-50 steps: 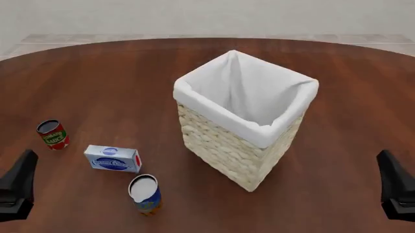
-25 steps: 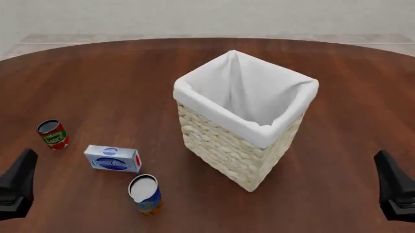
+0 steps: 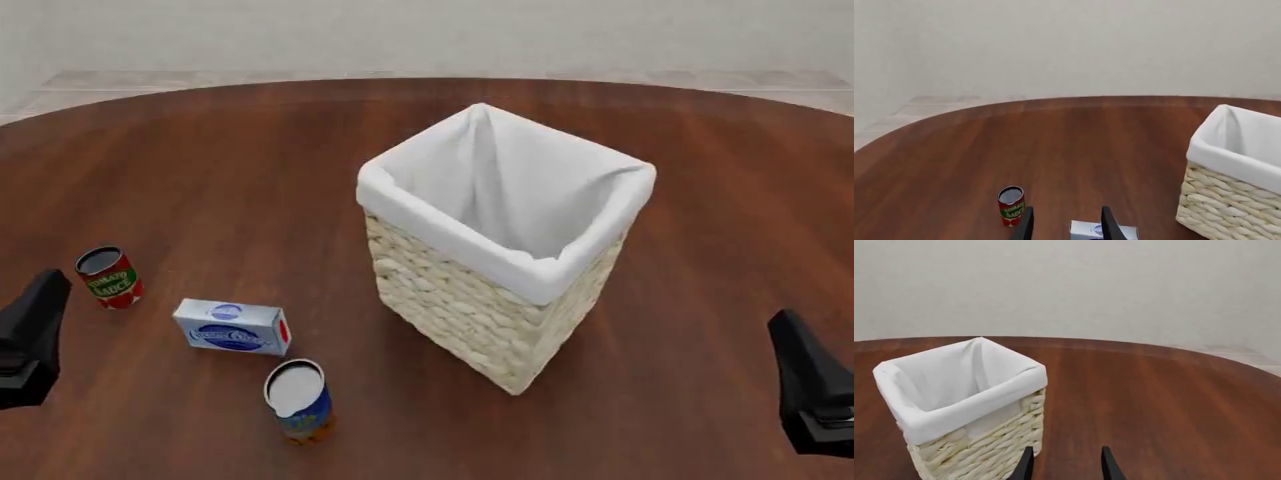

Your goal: Pick up the tomato sauce, and put it in the basket.

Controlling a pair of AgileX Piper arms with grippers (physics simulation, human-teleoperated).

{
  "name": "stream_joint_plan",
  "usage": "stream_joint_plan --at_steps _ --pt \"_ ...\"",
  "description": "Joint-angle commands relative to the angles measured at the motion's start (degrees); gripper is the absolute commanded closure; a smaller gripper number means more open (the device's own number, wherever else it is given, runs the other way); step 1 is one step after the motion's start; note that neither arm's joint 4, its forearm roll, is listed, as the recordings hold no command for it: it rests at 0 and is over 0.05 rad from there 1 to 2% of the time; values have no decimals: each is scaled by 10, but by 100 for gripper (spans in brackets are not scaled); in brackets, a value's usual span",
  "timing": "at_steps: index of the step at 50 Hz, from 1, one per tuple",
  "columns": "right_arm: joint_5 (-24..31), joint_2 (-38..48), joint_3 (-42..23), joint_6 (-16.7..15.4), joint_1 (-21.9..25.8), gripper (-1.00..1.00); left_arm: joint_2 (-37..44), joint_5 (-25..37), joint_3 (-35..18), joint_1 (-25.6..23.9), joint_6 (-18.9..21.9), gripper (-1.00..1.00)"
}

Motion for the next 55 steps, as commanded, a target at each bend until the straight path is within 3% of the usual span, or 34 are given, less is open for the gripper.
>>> stream_joint_plan --at_steps 1,7,9,11,17,19,20,25,26,38,40,43,55 --pt "-1 2 0 2 1 -100 81 -10 -53 2 9 -100" --pt "-5 7 1 1 2 -100 136 -17 -86 13 4 -100" --pt "-9 11 1 2 2 -100 188 -26 -94 52 -1 -100" --pt "-11 12 1 2 1 -100 184 -20 -104 65 -15 -100" --pt "-4 5 0 5 -2 -100 252 -13 -144 100 -11 -100" --pt "-2 3 0 8 -2 -100 282 -12 -151 109 19 -100" --pt "-2 3 -1 9 -3 -100 273 -8 -155 109 2 -100" --pt "-5 6 0 10 -7 -100 307 1 -171 137 22 -100" --pt "-5 7 0 11 -7 -100 321 2 -176 152 11 -100" --pt "-8 11 0 12 -2 -100 374 60 -229 171 6 -100" --pt "-8 12 0 12 -2 -100 391 69 -236 180 39 -100" --pt "-8 11 0 12 -2 -100 395 76 -244 188 11 -100" --pt "-6 10 1 12 4 -100 449 101 -273 165 16 -100"
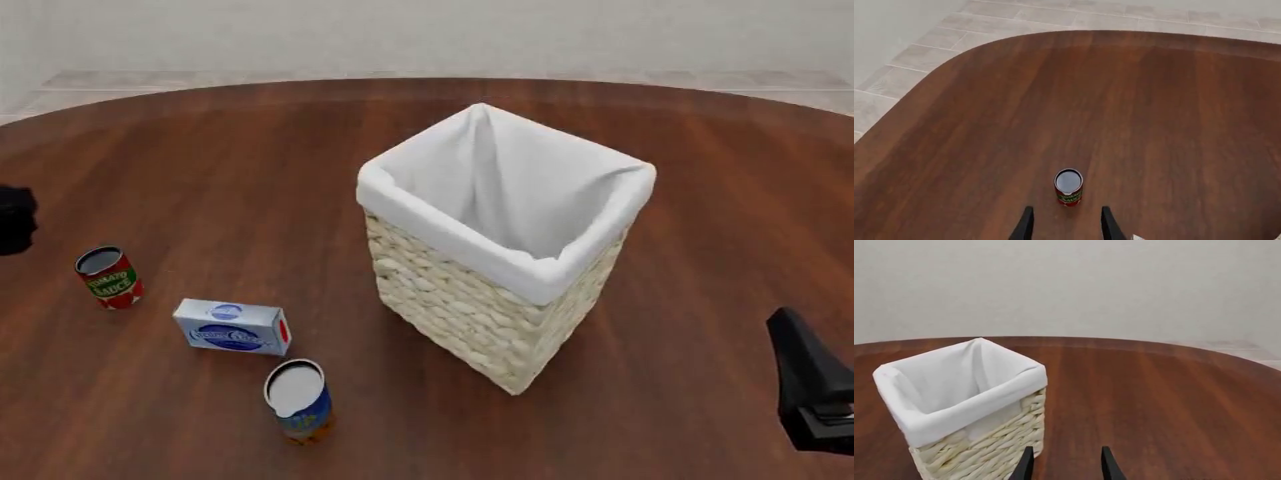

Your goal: Pick up the tomato sauce, and put it in the basket.

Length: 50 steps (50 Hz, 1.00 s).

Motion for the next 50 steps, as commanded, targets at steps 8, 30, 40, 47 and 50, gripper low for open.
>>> stream_joint_plan --at_steps 8,30,40,47,50 --pt "7 -6 1 1 4 -100 53 43 -42 4 -33 -100" --pt "1 1 2 -1 5 -100 148 2 -70 9 -35 -100" --pt "0 3 2 -3 9 -100 193 -38 -68 6 -39 -100" --pt "4 -1 2 -4 9 -100 215 -53 -67 2 -34 -100" --pt "3 0 2 -5 10 -100 228 -66 -65 4 -33 -100"
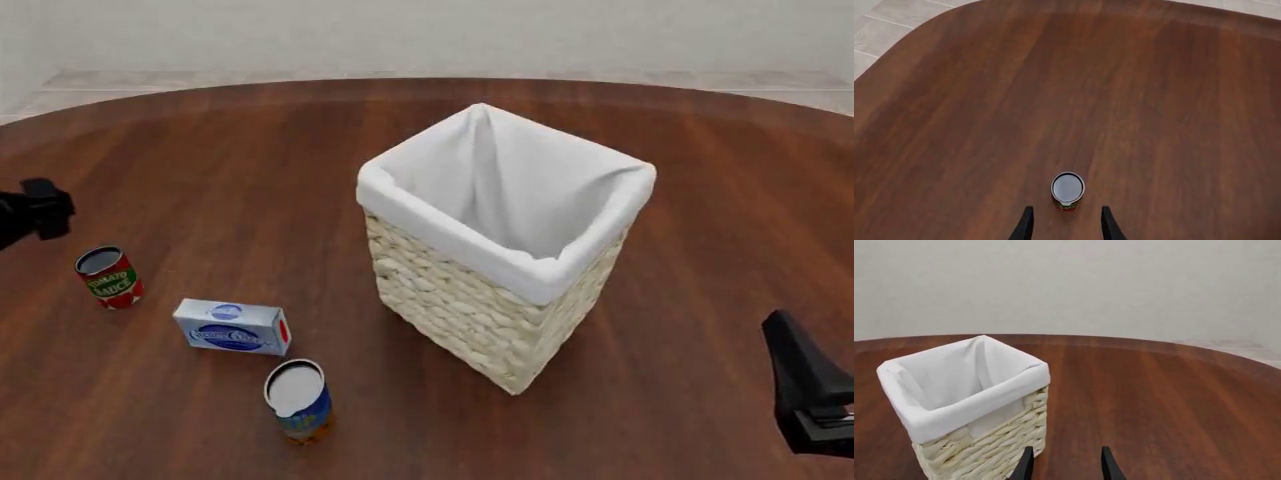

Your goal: Pick up the tomato sauce, and put it in the basket.

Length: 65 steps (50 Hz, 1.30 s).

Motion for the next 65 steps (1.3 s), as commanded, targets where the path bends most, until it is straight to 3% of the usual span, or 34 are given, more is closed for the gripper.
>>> stream_joint_plan --at_steps 1,14,65 --pt "0 0 0 -2 2 -100 43 -34 1 -2 2 -100" --pt "-8 10 0 -4 4 -100 91 -90 27 -9 -17 -100" --pt "-9 13 1 -9 9 -100 227 -215 46 2 -4 -100"
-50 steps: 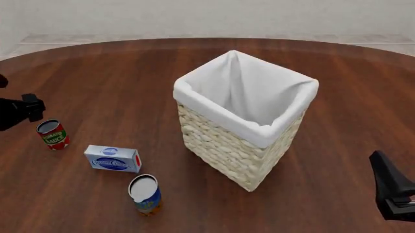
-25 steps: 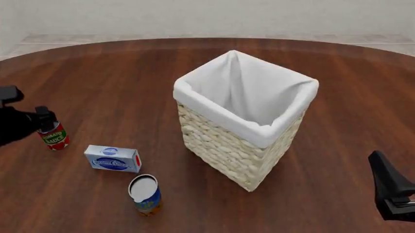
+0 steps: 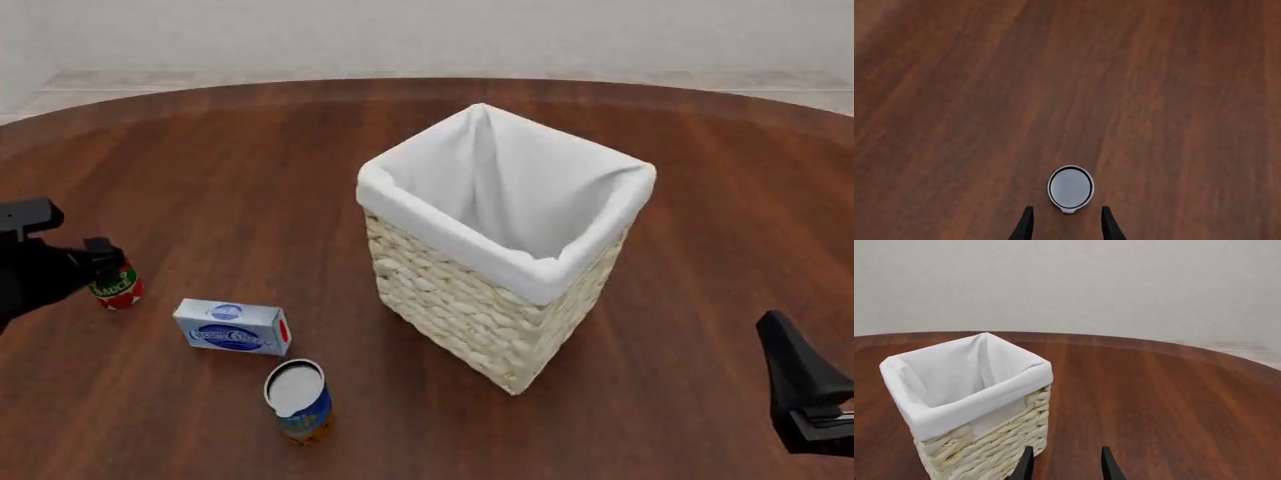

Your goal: Pick up the tomato sauce, and put it in the basket.

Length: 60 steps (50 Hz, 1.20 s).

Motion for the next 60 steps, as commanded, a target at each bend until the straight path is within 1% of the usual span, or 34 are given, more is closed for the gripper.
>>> stream_joint_plan --at_steps 1,16,30,52,60 --pt "-1 1 0 -1 0 -100 25 -22 1 -1 -4 -100" --pt "-6 6 0 -1 2 -100 55 -62 12 -1 -12 -100" --pt "-2 1 0 0 0 -100 83 -82 6 -9 -20 -100" --pt "9 -10 0 -1 1 -100 123 -86 -30 -11 -10 -100" --pt "9 -10 0 -1 1 -100 132 -86 -45 -15 -13 -100"
